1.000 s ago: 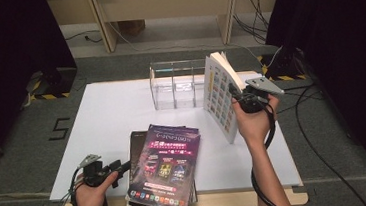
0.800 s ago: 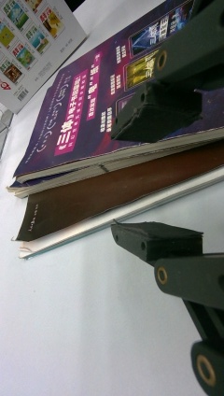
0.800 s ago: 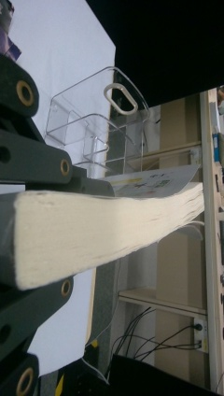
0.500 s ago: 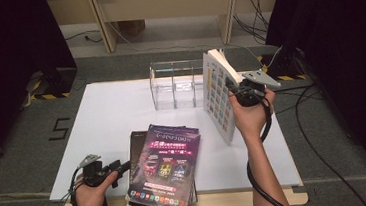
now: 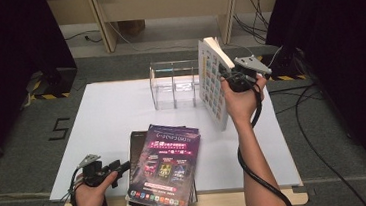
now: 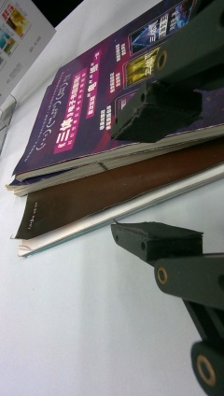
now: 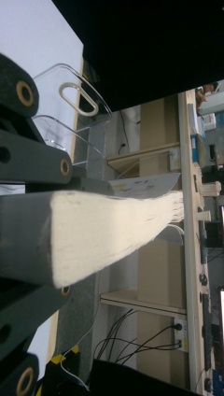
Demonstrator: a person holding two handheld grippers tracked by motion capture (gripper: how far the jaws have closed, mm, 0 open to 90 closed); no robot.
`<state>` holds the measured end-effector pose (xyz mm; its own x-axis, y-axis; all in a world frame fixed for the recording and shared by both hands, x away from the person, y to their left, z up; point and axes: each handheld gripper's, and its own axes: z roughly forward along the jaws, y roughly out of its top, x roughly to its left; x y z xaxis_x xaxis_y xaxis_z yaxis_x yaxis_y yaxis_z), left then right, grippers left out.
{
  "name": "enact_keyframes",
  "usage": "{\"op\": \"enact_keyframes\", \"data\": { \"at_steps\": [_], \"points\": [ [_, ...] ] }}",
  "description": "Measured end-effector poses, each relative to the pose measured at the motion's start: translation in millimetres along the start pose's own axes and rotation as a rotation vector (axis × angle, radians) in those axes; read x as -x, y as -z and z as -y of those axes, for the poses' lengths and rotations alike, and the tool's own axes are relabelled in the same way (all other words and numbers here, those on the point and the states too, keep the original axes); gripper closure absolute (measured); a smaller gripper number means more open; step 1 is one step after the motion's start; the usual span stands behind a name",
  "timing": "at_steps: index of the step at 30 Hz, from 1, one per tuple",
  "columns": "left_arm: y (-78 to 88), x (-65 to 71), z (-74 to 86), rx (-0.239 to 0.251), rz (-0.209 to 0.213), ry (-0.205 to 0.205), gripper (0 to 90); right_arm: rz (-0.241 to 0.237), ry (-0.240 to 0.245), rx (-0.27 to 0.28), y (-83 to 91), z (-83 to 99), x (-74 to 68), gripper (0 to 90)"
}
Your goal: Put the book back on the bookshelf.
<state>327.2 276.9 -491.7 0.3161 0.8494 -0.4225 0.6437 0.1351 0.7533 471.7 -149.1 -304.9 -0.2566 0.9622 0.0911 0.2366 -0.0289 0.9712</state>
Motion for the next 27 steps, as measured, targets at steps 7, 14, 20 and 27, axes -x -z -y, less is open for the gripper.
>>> {"op": "enact_keyframes", "data": {
  "at_steps": [7, 14, 20, 27],
  "points": [
    [-0.1, -1.0, 0.0, -0.002, -0.003, -0.002, 47.6, 0.015, -0.001, -0.004, -21.1, 5.3, -1.8, 74.5],
    [0.4, -1.4, 0.5, 0.000, -0.005, 0.003, 47.5, 0.030, -0.005, 0.006, -20.3, 17.9, -2.0, 74.3],
    [-0.7, 0.0, 1.5, -0.004, -0.002, -0.001, 47.3, 0.029, 0.016, -0.019, -10.5, 23.6, 2.3, 73.6],
    [-2.2, 1.4, 2.9, -0.007, 0.001, -0.003, 47.3, 0.037, 0.016, -0.042, -0.9, 22.5, 10.1, 70.1]
  ]
}}
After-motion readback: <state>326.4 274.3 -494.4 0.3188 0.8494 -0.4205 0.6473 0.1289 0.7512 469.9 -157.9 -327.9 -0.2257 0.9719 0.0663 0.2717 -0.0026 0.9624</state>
